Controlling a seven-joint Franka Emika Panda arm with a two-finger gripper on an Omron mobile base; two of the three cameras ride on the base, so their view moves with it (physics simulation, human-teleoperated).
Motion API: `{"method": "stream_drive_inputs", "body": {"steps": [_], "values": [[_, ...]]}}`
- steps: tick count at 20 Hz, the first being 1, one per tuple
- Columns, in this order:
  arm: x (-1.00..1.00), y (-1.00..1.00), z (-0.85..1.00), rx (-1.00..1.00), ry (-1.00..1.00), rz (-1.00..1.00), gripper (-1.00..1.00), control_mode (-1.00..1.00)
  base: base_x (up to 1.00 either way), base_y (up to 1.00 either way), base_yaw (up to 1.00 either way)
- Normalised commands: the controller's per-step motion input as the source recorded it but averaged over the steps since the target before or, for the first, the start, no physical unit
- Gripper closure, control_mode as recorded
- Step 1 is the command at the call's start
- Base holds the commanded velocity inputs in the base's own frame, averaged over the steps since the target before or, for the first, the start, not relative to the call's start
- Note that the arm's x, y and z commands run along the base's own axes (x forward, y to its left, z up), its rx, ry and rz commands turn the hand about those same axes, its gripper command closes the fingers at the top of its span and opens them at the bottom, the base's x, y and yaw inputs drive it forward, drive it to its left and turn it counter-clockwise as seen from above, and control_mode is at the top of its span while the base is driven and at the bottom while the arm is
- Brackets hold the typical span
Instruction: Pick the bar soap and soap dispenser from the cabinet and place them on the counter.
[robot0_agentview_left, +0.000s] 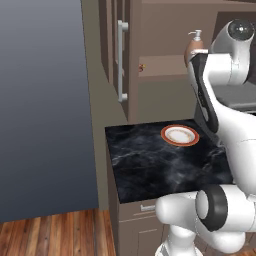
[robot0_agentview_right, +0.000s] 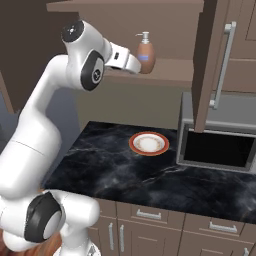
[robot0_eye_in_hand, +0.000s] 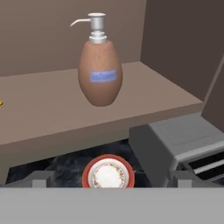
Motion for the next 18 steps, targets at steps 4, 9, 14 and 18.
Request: {"method": "stream_drive_inputs", "body": {"steps": [4, 9, 14, 18], "values": [[0.37, -0.23, 0.06, 0.0, 0.0, 0.0, -1.0, -1.0, 0.0, 0.0, 0.0], [0.31, -0.12, 0.11, 0.0, 0.0, 0.0, -1.0, -1.0, 0.0, 0.0, 0.0], [0.38, 0.0, 0.11, 0.0, 0.0, 0.0, -1.0, -1.0, 0.0, 0.0, 0.0], [0.43, -0.05, 0.0, 0.0, 0.0, 0.02, -1.0, -1.0, 0.0, 0.0, 0.0]]}}
